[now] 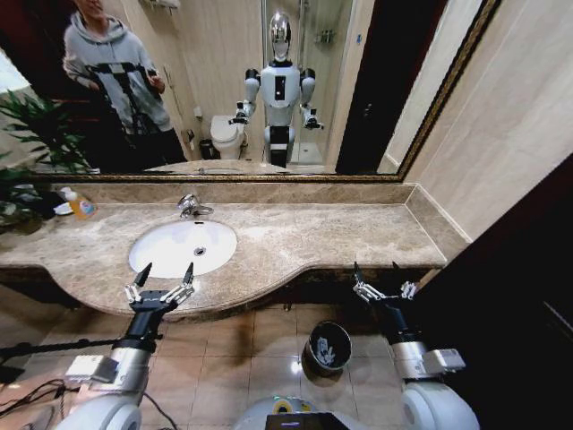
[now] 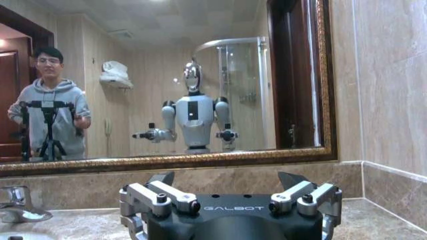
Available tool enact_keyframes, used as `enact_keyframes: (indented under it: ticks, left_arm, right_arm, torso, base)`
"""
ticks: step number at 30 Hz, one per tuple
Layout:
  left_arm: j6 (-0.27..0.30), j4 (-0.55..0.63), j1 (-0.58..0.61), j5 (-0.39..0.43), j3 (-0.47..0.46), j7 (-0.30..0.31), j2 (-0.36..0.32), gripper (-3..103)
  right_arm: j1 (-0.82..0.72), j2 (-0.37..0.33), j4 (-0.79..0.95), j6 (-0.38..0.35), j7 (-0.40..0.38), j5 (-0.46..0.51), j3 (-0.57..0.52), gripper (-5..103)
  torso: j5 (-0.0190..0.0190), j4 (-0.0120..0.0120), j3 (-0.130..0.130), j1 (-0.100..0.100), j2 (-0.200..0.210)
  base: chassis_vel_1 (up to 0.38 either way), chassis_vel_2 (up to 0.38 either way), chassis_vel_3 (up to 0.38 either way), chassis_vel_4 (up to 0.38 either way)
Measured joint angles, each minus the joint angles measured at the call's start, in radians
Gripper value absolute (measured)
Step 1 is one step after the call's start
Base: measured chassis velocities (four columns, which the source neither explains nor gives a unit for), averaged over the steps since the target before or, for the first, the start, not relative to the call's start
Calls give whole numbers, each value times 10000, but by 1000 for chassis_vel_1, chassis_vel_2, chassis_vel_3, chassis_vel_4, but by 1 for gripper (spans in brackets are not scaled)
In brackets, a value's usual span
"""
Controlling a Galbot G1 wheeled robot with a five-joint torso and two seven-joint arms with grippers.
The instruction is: Pick up the trash from the sink and place it in the trash bin.
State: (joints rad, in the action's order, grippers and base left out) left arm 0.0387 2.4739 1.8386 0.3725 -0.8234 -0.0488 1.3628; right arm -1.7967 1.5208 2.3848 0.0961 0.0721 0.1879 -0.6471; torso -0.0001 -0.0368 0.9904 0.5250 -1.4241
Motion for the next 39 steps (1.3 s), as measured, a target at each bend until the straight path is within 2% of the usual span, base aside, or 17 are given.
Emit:
enact_keyframes:
  ticks: [39]
  left_arm:
    - [0,0,0,0,0,0,0,100]
  right_arm:
    - [21,-9,-65,-14,8,0,0,100]
  torso:
    - [0,0,0,0,0]
  base:
    - [0,0,0,0]
